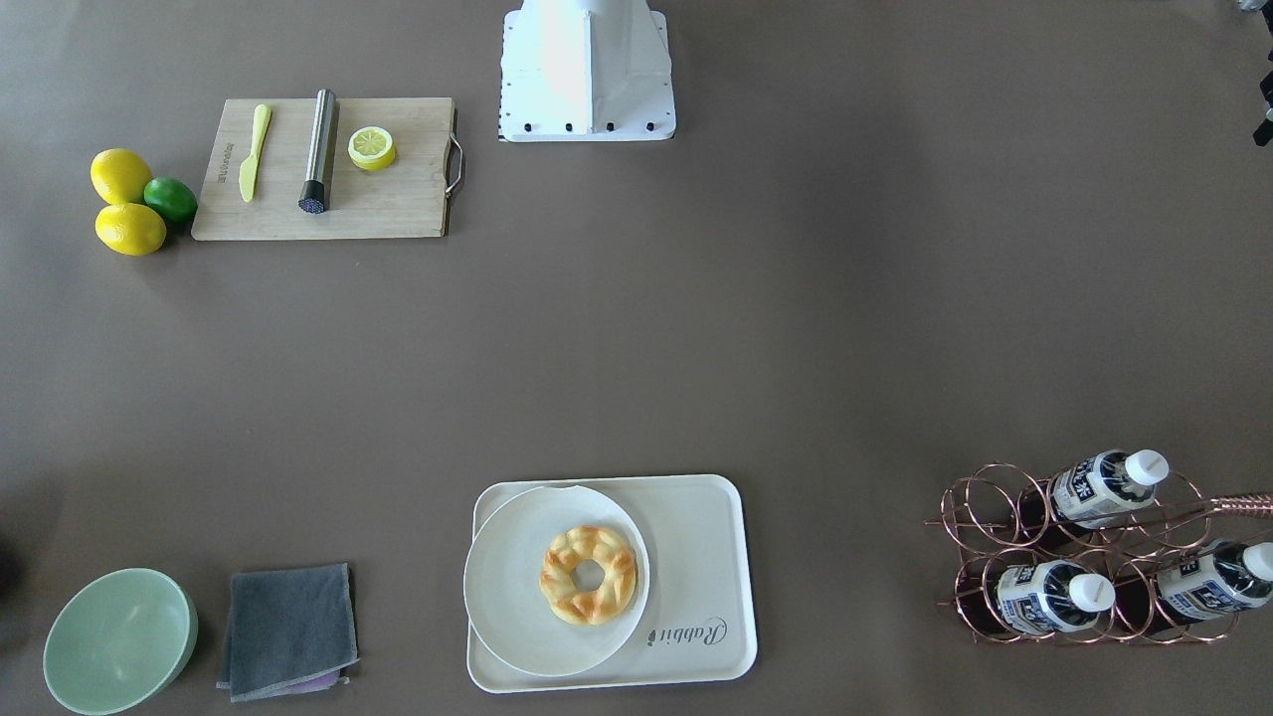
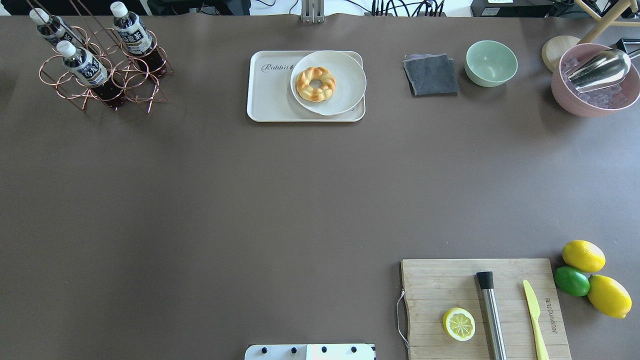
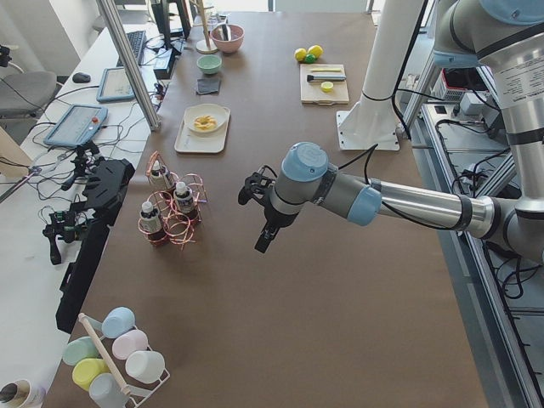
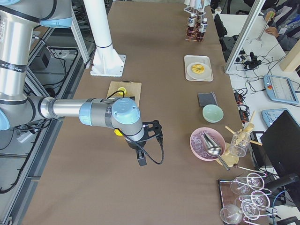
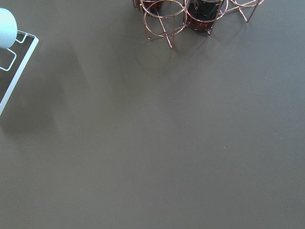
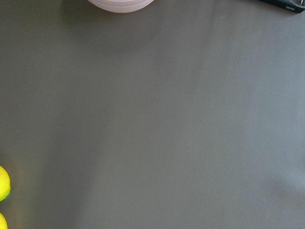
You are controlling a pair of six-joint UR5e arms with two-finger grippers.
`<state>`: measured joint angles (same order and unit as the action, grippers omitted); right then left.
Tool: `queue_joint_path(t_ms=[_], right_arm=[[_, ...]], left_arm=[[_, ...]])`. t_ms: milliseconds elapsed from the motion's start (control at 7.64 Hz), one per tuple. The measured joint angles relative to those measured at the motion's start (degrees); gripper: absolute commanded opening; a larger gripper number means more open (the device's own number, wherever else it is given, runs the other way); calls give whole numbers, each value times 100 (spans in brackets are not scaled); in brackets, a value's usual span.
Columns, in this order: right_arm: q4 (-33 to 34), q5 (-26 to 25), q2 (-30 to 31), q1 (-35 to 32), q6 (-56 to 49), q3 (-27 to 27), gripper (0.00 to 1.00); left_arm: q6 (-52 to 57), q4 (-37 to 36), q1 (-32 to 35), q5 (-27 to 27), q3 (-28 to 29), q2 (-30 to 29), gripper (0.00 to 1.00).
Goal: Place tea on tray
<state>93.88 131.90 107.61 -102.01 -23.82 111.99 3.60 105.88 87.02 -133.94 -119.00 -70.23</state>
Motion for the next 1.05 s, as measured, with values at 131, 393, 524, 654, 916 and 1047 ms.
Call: queue_joint_path(t_ms=[131,393,524,654,916,1047], right_arm=[[-1,2,9,-3,0,-1,100],[14,18,14,-3,0,-8,100],[25,28,19,-3,0,-15,100],[30,30,21,-3,0,-18,100],[32,40,32,-3,-10,-33,100],[15,63,67,-3,-24,-32,100]], left_arm=[[0,2,0,0,-2,1,98],[-164,15,-38,-15,-22,1,98],[-303,32,-96,-18,-30,10,98],[-363,50,-137,-22,-37,35,98],[-387,126,-171,-30,-45,160,98],[-385,231,-173,-32,-39,247,98]])
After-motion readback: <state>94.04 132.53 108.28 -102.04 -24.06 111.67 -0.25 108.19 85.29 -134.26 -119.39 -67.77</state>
